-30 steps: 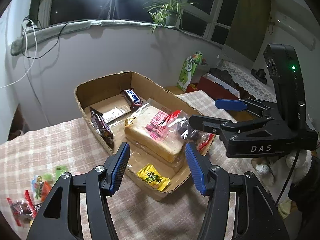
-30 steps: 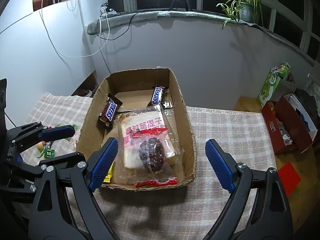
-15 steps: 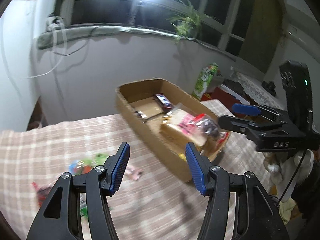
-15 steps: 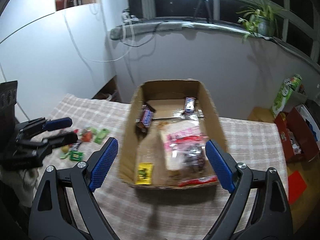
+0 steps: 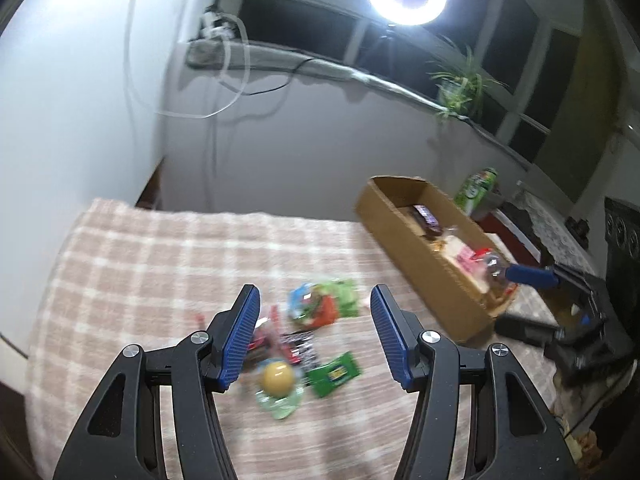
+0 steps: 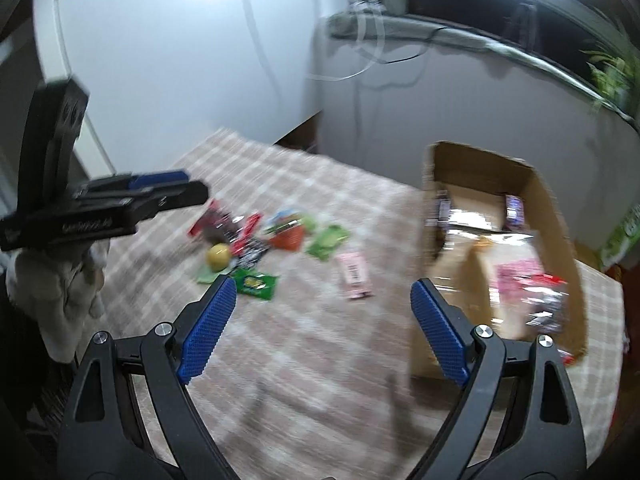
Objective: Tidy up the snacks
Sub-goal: 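Grasp the red-striped dried fruit bag with the left tool while the right tool grasps the green candy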
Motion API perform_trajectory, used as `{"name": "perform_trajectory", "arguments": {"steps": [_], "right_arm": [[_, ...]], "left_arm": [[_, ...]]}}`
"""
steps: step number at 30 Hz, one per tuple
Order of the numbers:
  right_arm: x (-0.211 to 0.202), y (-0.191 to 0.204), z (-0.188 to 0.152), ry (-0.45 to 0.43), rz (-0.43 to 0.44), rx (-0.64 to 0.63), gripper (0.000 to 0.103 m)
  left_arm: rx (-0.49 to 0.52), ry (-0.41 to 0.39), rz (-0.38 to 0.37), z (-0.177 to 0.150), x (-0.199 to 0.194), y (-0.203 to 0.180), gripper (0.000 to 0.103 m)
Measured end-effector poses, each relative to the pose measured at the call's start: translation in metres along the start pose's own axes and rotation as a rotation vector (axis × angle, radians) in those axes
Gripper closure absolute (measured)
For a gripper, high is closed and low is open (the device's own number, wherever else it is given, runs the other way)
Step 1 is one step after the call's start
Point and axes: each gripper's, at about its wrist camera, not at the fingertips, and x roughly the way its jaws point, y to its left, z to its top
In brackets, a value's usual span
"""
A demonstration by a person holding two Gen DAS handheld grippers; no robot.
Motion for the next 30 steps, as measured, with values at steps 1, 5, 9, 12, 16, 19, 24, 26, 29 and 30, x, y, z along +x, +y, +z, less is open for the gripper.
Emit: {"name": "perform_trajectory", "arguments": {"steps": [1,5,9,12,16,19,24,26,29,30], "right_arm": [[0.007,0.007,0.000,0.012,0.009,-0.020,0.012],[0.035,0.028,-0.002,0.068,0.029,-0.052,0.012],[0.060,0.041,-0.006,0.112,0.038,-0.052,0.012],[0.072,0.048,-0.006,0.135,0.036,-0.039,0.012],[0.085,0.053,-0.006,0.150,0.022,-0.021,0.014],[0.093,0.051,-0.006,0.165,0.023,0.002,0.019],[0.101,0.051,-0.004,0.170,-0.011,0.001,0.032],[0.104,0.054,-0.004,0.168,-0.028,-0.016,0.034],[0.103,0.058,-0.005,0.167,-0.033,-0.044,0.040],[0.103,0.060,-0.005,0.166,-0.032,-0.054,0.045]], "left_arm": [[-0.006,0.006,0.004,-0.002,0.001,0.005,0.046],[0.006,0.019,0.052,-0.008,0.003,0.014,0.046],[-0.011,0.046,0.068,-0.012,0.009,0.025,0.038],[-0.010,0.065,0.086,-0.014,0.014,0.028,0.038],[0.002,0.086,0.103,-0.016,0.022,0.029,0.038],[0.007,0.103,0.114,-0.019,0.029,0.029,0.038],[0.009,0.116,0.132,-0.020,0.035,0.031,0.038],[0.008,0.120,0.142,-0.020,0.037,0.032,0.038],[0.006,0.139,0.148,-0.021,0.043,0.033,0.038],[0.011,0.143,0.153,-0.022,0.045,0.033,0.038]]}}
